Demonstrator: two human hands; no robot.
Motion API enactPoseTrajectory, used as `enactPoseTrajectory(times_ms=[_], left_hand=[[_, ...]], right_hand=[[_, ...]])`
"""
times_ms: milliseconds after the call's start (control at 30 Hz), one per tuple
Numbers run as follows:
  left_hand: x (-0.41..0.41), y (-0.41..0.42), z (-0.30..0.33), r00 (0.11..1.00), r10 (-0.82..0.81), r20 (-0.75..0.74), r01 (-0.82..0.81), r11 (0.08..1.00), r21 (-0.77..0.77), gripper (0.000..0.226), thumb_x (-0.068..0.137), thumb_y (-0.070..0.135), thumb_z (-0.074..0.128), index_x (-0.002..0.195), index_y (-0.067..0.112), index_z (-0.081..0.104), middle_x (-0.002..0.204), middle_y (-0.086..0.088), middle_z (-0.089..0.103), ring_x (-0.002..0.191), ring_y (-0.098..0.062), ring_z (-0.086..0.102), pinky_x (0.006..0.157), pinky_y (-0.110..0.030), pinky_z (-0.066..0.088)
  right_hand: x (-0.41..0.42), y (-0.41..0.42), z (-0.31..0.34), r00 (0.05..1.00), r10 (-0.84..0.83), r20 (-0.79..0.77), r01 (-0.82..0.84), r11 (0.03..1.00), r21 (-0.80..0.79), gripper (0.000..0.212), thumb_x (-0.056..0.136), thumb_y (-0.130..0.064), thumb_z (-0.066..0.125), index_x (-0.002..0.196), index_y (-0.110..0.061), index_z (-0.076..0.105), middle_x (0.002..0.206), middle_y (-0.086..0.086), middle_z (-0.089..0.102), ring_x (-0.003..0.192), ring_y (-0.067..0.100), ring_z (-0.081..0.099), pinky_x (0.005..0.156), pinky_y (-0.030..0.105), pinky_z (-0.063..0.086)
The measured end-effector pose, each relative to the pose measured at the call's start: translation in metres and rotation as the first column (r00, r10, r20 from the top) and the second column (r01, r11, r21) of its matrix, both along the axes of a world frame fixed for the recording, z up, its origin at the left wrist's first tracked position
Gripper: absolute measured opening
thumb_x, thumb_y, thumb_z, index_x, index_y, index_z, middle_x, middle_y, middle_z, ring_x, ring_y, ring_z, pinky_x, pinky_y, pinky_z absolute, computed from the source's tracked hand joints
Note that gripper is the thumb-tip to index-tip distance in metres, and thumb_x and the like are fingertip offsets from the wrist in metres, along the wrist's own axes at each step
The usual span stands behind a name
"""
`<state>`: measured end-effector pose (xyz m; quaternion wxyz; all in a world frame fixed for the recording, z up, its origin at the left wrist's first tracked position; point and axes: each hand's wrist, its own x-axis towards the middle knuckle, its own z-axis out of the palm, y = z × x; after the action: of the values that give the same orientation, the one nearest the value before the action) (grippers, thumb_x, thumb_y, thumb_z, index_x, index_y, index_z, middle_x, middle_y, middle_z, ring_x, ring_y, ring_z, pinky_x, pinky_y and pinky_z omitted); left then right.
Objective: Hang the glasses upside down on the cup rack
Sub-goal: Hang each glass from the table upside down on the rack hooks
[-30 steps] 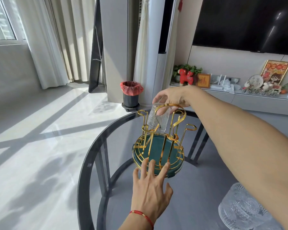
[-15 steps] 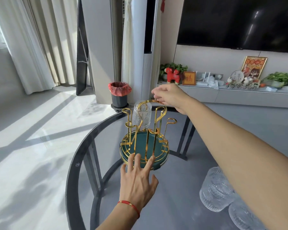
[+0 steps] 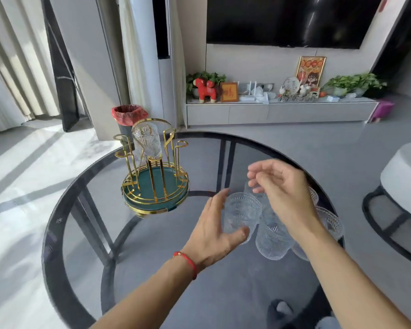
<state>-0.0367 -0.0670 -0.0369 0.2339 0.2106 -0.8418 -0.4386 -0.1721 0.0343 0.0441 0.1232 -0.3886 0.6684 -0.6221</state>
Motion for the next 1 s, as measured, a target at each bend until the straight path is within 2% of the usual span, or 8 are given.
enactPoseTrajectory(times_ms=[133,400,567,667,767,833,900,1000], left_hand=[[-0.016,0.005,-0.004,0.998,0.048,0.043,-0.048,0.999,0.010,0.095,0.080,0.040,0.082,0.156,0.021,0.027,0.155,0.000,0.046,0.142,-0.014,0.041,0.116,-0.036,0.038],[0.003,-0.021,0.018,0.966,0.253,-0.049,-0.252,0.967,0.038,0.078,0.056,0.057,0.090,0.122,0.031,0.060,0.112,0.016,0.071,0.107,0.000,0.064,0.090,-0.021,0.052],[0.042,-0.053,0.036,0.939,0.286,-0.190,-0.251,0.950,0.188,0.080,0.052,0.056,0.094,0.120,0.028,0.062,0.113,0.010,0.076,0.110,-0.007,0.069,0.098,-0.039,0.056],[0.052,-0.063,0.037,0.905,0.335,-0.264,-0.224,0.901,0.372,0.077,0.055,0.051,0.093,0.120,0.023,0.064,0.116,0.003,0.076,0.113,-0.015,0.070,0.098,-0.041,0.056],[0.053,-0.066,0.034,0.886,0.355,-0.299,-0.165,0.843,0.512,0.074,0.057,0.042,0.091,0.120,0.015,0.063,0.118,-0.008,0.075,0.115,-0.027,0.069,0.094,-0.043,0.056],[0.053,-0.068,0.033,0.885,0.348,-0.310,-0.132,0.825,0.549,0.074,0.057,0.037,0.089,0.121,0.014,0.061,0.119,-0.010,0.074,0.115,-0.027,0.069,0.091,-0.039,0.055],[0.052,-0.071,0.030,0.902,0.310,-0.301,-0.107,0.835,0.539,0.072,0.058,0.032,0.087,0.122,0.014,0.060,0.122,-0.010,0.072,0.116,-0.027,0.068,0.091,-0.038,0.053],[0.055,-0.077,0.024,0.942,0.210,-0.263,-0.054,0.865,0.498,0.072,0.063,0.029,0.085,0.129,0.017,0.058,0.131,-0.007,0.068,0.123,-0.023,0.064,0.106,-0.048,0.050]], right_hand=[[-0.006,0.008,-0.017,0.997,-0.072,0.008,0.072,0.997,-0.035,0.028,0.096,0.007,0.054,0.098,-0.013,0.074,0.088,0.005,0.077,0.075,0.010,0.071,0.071,0.024,0.059],[-0.008,0.005,-0.027,0.996,-0.069,-0.058,0.074,0.995,0.073,0.025,0.094,0.000,0.060,0.095,-0.020,0.075,0.090,0.004,0.079,0.081,0.023,0.076,0.083,0.049,0.063],[0.015,-0.004,-0.029,0.981,0.190,-0.028,-0.184,0.974,0.131,0.024,0.100,-0.007,0.062,0.118,-0.021,0.071,0.121,-0.006,0.076,0.114,0.001,0.072,0.098,0.025,0.058],[0.035,-0.017,-0.037,0.948,0.301,0.104,-0.318,0.911,0.264,0.040,0.106,-0.035,0.057,0.145,-0.031,0.053,0.146,-0.021,0.056,0.124,-0.025,0.051,0.108,0.015,0.043],[0.052,-0.030,-0.041,0.866,0.264,0.424,-0.376,0.904,0.204,0.047,0.107,-0.051,0.045,0.150,-0.033,0.049,0.153,-0.010,0.057,0.133,0.011,0.063,0.119,0.039,0.042],[0.058,-0.038,-0.040,0.734,0.267,0.625,-0.380,0.924,0.052,0.045,0.109,-0.044,0.043,0.147,-0.022,0.055,0.145,0.009,0.066,0.120,0.042,0.070,0.110,0.054,0.052],[0.058,-0.040,-0.036,0.633,0.280,0.722,-0.350,0.935,-0.055,0.046,0.110,-0.038,0.044,0.144,-0.011,0.058,0.137,0.021,0.070,0.110,0.047,0.071,0.100,0.054,0.058],[0.055,-0.041,-0.037,0.637,0.312,0.705,-0.317,0.940,-0.130,0.041,0.110,-0.031,0.047,0.138,-0.006,0.061,0.137,0.021,0.070,0.112,0.034,0.072,0.093,0.045,0.063]])
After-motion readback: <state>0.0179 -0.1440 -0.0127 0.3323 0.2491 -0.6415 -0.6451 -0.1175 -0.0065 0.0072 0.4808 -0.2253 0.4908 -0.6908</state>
